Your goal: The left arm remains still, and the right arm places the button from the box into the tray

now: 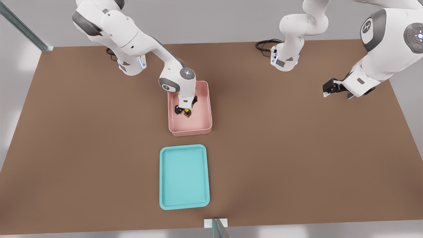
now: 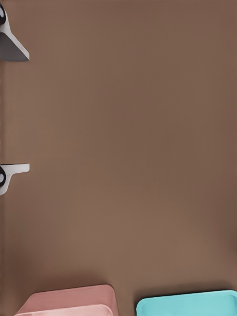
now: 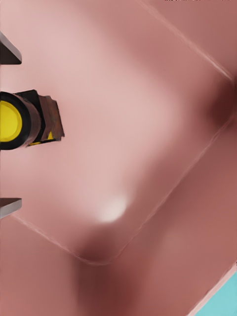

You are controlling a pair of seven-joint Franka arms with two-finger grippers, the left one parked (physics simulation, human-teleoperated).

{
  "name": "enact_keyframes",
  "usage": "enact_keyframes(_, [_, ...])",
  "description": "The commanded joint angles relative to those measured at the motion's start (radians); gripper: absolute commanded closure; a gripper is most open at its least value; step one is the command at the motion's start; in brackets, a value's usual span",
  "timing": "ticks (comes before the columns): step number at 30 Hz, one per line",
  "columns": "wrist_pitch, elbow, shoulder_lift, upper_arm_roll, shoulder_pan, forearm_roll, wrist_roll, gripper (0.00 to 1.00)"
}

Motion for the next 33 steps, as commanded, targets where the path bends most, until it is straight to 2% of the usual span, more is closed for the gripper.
enact_keyframes(1, [0.124, -0.007, 0.002, -0.001, 0.0, -0.047, 0.165, 0.0])
enact_keyframes(10, [0.146, -0.035, 0.013, -0.019, 0.0, -0.048, 0.062, 0.0])
enact_keyframes(16, [0.149, -0.023, 0.075, -0.039, 0.009, -0.113, 0.062, 0.0])
enact_keyframes(18, [0.152, -0.017, 0.088, -0.039, 0.009, -0.131, 0.062, 0.11])
enact_keyframes(19, [0.153, -0.017, 0.089, -0.041, 0.009, -0.131, 0.062, 0.22])
enact_keyframes(23, [0.152, -0.017, 0.088, -0.042, 0.007, -0.131, 0.07, 0.45])
enact_keyframes(27, [0.15, -0.015, 0.069, -0.041, -0.01, -0.126, 0.082, 0.51])
enact_keyframes(33, [0.141, -0.095, -0.148, -0.028, -0.08, -0.079, 0.07, 0.51])
